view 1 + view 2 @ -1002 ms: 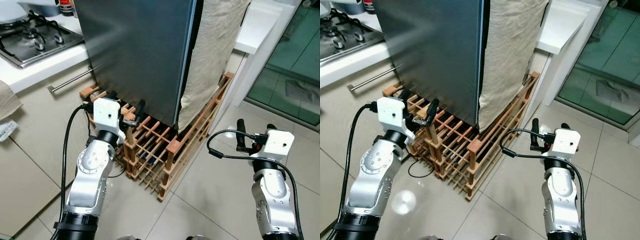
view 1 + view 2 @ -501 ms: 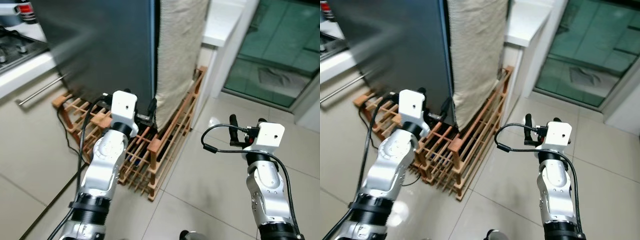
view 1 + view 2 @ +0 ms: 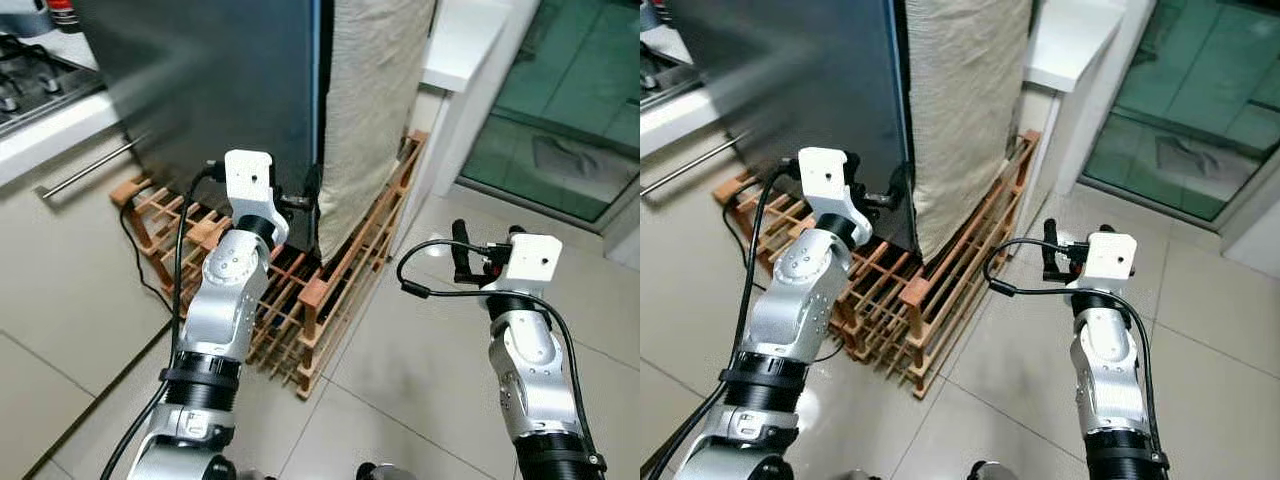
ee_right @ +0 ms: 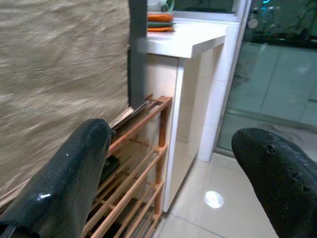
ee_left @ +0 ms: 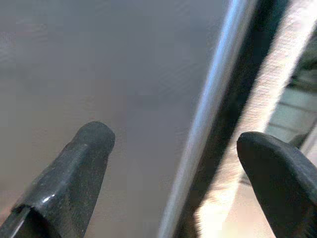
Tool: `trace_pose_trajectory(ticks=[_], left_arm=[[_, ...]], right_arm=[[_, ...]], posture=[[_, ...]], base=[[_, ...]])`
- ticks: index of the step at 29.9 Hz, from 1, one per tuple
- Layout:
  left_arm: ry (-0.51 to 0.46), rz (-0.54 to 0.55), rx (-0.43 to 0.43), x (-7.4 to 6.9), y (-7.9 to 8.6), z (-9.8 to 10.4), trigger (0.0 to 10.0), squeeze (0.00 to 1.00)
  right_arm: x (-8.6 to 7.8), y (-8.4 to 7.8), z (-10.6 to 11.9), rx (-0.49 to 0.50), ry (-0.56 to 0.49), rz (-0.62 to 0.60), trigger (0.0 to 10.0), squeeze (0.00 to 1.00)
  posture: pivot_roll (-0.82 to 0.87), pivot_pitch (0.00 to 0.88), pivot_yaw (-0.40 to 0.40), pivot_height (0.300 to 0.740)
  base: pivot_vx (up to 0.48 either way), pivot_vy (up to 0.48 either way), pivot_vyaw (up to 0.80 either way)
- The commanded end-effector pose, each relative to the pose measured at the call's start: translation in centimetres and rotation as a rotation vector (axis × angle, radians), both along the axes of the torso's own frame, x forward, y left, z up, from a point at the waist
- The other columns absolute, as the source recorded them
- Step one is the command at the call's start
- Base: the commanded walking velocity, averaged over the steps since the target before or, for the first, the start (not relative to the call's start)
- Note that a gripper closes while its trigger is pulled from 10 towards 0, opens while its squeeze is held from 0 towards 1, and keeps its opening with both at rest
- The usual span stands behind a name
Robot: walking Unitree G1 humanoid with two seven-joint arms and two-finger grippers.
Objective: Restocking fridge
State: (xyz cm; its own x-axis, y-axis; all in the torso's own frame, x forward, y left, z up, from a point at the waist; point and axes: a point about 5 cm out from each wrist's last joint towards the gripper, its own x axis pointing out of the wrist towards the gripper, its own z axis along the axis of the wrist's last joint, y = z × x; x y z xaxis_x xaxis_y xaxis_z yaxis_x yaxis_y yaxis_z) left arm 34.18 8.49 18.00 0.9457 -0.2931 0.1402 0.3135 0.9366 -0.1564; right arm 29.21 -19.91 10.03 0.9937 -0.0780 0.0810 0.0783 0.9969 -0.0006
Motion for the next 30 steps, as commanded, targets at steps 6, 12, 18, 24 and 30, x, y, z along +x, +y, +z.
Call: trace_pose_trajectory(ticks=[6, 12, 18, 24, 30], left_arm=[[-0.007, -0.173, 0.004, -0.3, -2.6, 0.9, 10.0, 0.00], [0.013, -0.231, 0.042, -0.3, -3.1, 0.5, 10.0, 0.00], [0.029, -0.181, 0.091, 0.9, -3.3, -0.1, 10.0, 0.00], [0.033, -0.201, 0.069, 1.3, -4.6, 0.2, 10.0, 0.00], [0.031, -0.185, 0.062, 2.1, -5.0, 0.3, 10.0, 0.00]], right_arm=[[0.3, -0.1, 0.0, 0.003, 0.012, 0.001, 10.0, 0.00], [0.3, -0.1, -0.3, 0.011, 0.021, 0.002, 10.0, 0.00], [0.4, 0.2, -0.6, 0.019, 0.032, 0.010, 10.0, 0.00], [0.3, 0.2, -0.5, 0.019, 0.026, 0.009, 10.0, 0.00], [0.2, 0.0, -0.5, 0.014, 0.026, 0.004, 10.0, 0.00]], posture=[[-0.11, 0.017, 0.002, 0.735], [-0.11, 0.017, 0.003, 0.735], [-0.10, 0.020, 0.003, 0.735], [-0.12, 0.023, 0.011, 0.735], [-0.13, 0.025, 0.011, 0.735]], base=[[0.000, 0.000, 0.00], [0.000, 0.000, 0.00], [0.000, 0.000, 0.00], [0.000, 0.000, 0.00], [0.000, 0.000, 0.00]])
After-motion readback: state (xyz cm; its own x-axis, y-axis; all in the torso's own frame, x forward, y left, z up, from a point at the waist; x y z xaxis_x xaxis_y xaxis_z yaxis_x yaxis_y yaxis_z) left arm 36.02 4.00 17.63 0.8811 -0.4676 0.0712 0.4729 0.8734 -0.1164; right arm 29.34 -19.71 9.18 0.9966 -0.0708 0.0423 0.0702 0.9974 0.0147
